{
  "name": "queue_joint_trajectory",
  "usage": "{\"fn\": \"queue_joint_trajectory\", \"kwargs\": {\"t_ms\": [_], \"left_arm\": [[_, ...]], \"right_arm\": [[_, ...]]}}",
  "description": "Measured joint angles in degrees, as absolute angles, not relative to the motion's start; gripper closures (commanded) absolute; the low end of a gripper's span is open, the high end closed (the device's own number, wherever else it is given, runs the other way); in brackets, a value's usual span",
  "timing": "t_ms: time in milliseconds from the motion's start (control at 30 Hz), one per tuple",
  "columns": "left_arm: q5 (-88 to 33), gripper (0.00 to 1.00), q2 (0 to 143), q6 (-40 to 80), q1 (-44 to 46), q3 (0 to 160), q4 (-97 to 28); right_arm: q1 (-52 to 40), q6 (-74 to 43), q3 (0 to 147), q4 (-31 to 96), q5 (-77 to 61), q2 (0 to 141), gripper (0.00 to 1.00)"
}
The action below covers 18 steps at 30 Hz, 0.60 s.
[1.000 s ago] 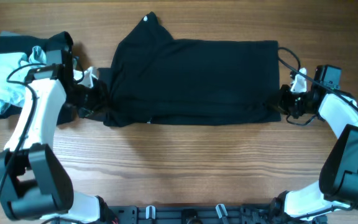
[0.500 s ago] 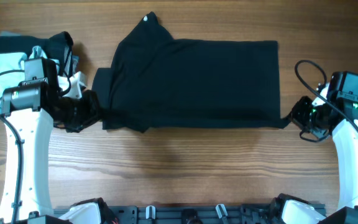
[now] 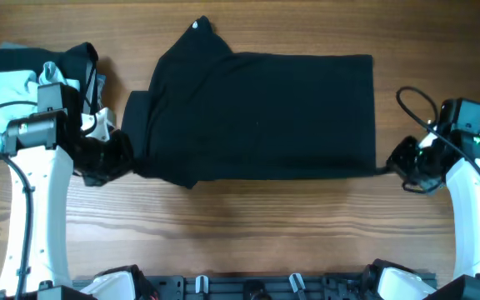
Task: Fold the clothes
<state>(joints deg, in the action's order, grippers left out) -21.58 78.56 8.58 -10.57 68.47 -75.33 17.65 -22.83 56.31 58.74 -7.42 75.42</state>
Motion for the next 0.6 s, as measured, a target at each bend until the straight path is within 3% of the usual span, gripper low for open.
{"fn": "queue_joint_trajectory", "kwargs": {"t_ms": [333,500,533,567,600], "left_arm": [[-21.0,0.95,78.8,8.6,-10.6,60.3,-51.2],[-19.7,0.80,81.1,8.7,-10.6,60.2,-46.2],[-19.4,0.76,82.1,9.1,-10.5,60.2,-45.1],[-19.2,0.71,83.1,9.2,-10.1,60.2,-44.0],[-19.0,0.59,83.8,9.4,-9.5,60.2,-42.9]], "right_arm": [[17.6,-21.1,56.3,42.4,-15.3,84.6,0.95],[17.6,-20.5,56.3,33.7,-20.6,90.2,0.90],[17.6,-20.4,56.3,32.0,-21.0,90.9,0.82],[17.6,-20.3,56.3,31.1,-21.3,91.5,0.62],[17.6,-20.1,56.3,29.5,-21.5,92.0,0.26]]}}
